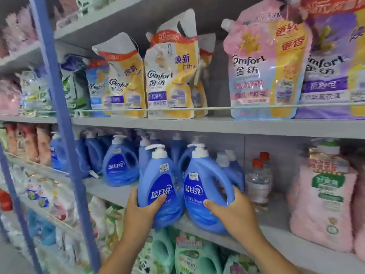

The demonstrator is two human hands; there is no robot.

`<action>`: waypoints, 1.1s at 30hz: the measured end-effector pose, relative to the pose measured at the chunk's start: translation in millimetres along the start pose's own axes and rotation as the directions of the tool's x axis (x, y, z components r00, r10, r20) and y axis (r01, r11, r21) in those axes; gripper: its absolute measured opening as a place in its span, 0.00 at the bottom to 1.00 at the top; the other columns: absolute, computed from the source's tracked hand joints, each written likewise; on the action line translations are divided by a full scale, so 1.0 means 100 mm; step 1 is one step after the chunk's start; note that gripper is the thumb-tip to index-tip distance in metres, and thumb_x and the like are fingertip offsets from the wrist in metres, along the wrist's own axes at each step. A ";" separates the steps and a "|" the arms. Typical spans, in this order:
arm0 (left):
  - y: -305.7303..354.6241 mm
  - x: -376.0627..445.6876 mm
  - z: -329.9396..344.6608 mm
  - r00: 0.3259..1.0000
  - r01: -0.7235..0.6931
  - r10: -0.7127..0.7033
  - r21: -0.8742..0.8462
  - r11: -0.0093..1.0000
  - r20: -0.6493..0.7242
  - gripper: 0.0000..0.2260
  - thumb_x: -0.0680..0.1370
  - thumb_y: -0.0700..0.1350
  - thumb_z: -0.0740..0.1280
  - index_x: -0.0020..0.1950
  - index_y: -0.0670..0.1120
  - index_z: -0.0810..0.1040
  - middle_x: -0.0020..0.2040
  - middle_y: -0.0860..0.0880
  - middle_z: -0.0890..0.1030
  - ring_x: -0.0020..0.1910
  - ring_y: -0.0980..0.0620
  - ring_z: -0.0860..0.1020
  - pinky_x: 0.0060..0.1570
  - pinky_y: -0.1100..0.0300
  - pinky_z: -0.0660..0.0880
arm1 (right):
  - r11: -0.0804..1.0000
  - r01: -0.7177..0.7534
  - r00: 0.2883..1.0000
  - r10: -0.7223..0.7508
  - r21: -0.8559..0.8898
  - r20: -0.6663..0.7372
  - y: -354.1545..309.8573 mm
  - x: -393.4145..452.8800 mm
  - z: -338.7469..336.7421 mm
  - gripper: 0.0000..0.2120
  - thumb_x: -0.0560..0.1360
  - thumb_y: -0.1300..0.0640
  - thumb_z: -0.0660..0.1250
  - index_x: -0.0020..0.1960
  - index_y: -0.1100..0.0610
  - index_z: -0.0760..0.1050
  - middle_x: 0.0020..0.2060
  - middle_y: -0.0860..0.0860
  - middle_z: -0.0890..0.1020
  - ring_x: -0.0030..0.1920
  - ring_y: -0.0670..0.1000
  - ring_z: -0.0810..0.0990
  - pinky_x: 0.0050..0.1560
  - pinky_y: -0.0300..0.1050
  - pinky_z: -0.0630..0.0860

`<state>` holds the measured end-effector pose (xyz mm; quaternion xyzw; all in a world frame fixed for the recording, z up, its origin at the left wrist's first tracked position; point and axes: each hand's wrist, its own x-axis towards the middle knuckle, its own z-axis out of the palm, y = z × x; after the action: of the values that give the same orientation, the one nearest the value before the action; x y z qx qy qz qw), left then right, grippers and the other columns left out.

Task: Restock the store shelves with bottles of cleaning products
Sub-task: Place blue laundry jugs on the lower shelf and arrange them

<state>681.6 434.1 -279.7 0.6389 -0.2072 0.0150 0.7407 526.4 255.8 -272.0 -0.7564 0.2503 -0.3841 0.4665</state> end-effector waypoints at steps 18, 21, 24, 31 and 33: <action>-0.62 1.00 0.08 0.939 -0.115 0.053 0.166 0.979 0.341 0.21 0.75 0.46 0.76 0.62 0.52 0.69 0.55 0.58 0.81 0.50 0.68 0.80 0.47 0.68 0.79 | 0.923 0.070 0.933 -0.195 -0.379 -0.304 0.17 0.22 0.68 0.27 0.63 0.48 0.82 0.50 0.45 0.67 0.44 0.47 0.78 0.45 0.55 0.79 0.43 0.49 0.76; -0.61 0.97 0.02 0.906 -0.113 -0.006 0.257 0.960 0.423 0.22 0.78 0.50 0.72 0.67 0.54 0.65 0.60 0.61 0.79 0.54 0.72 0.77 0.51 0.70 0.77 | 0.902 0.121 0.915 -0.263 -0.414 -0.306 0.13 0.20 0.67 0.27 0.63 0.49 0.83 0.50 0.46 0.66 0.42 0.47 0.77 0.44 0.58 0.79 0.42 0.49 0.75; -0.57 0.99 -0.13 0.895 -0.141 -0.033 0.353 0.925 0.444 0.21 0.78 0.50 0.72 0.69 0.55 0.69 0.59 0.59 0.81 0.52 0.66 0.81 0.50 0.70 0.77 | 0.919 0.174 0.910 -0.287 -0.353 -0.299 0.13 0.18 0.65 0.28 0.63 0.55 0.84 0.48 0.46 0.66 0.38 0.39 0.72 0.41 0.54 0.74 0.42 0.47 0.71; -0.34 1.08 -0.75 0.973 -0.075 -0.039 0.469 0.880 0.229 0.13 0.80 0.47 0.70 0.65 0.53 0.75 0.53 0.55 0.81 0.47 0.58 0.80 0.34 0.69 0.75 | 0.939 0.125 0.906 -0.241 -0.322 -0.349 0.21 0.13 0.61 0.27 0.66 0.53 0.81 0.61 0.56 0.74 0.53 0.54 0.78 0.55 0.61 0.77 0.56 0.61 0.76; -0.31 1.19 -0.94 0.980 -0.050 -0.052 0.494 0.868 0.191 0.13 0.80 0.47 0.69 0.64 0.52 0.76 0.55 0.54 0.81 0.48 0.58 0.80 0.35 0.64 0.76 | 0.904 0.197 0.827 -0.361 -0.378 -0.430 0.16 0.04 0.65 0.27 0.69 0.54 0.79 0.63 0.61 0.73 0.57 0.58 0.76 0.59 0.62 0.73 0.61 0.61 0.72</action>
<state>825.7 488.8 -279.2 0.8061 -0.2684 0.0037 0.5274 581.3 279.3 -302.4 -0.7274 0.3041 -0.5826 0.1975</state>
